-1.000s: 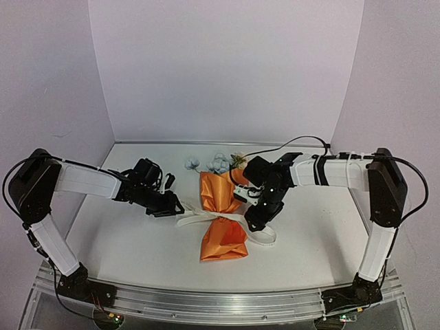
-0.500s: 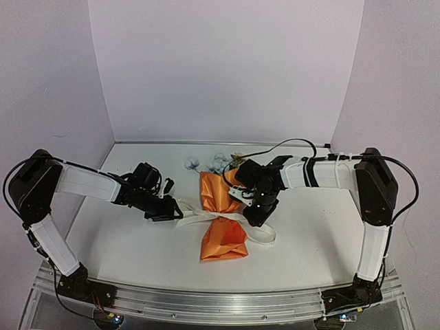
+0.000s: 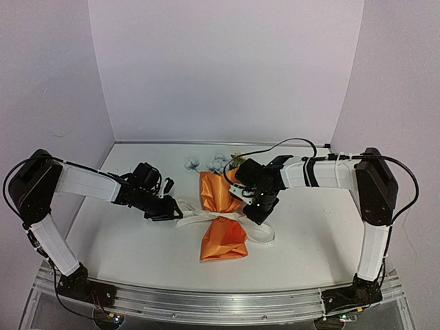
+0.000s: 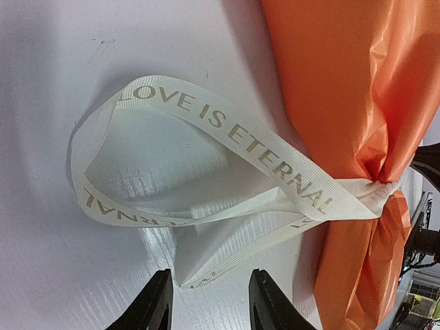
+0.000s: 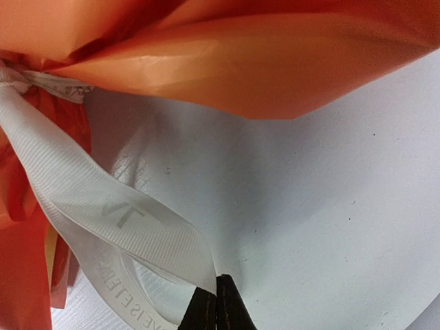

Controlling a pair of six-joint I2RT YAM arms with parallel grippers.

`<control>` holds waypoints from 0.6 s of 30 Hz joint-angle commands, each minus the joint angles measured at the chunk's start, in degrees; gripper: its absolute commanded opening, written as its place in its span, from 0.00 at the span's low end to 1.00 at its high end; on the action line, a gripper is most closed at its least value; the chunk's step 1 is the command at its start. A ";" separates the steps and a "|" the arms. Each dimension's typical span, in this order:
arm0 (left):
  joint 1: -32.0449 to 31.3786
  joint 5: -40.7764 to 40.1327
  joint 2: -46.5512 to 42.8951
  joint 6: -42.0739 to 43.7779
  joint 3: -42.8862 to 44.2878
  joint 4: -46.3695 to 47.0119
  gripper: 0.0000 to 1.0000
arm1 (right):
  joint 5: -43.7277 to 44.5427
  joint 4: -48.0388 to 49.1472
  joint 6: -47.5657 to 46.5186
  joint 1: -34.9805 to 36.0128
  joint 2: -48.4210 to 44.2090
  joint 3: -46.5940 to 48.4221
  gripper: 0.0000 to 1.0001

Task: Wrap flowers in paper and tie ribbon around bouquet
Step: Tie the half-tied ribbon around the folded bouquet.

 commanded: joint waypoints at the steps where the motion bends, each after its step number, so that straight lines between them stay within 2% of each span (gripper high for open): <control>1: -0.36 1.97 -0.96 2.91 0.41 1.45 0.41 | 2.77 0.48 1.94 0.29 -2.30 1.31 0.00; 11: -3.04 0.01 2.24 6.18 1.06 2.58 0.47 | 1.87 0.57 4.04 0.23 -2.61 1.01 0.00; 18: -3.83 -1.98 3.75 7.53 1.85 3.52 0.47 | 1.88 0.83 5.02 0.20 -3.00 0.65 0.00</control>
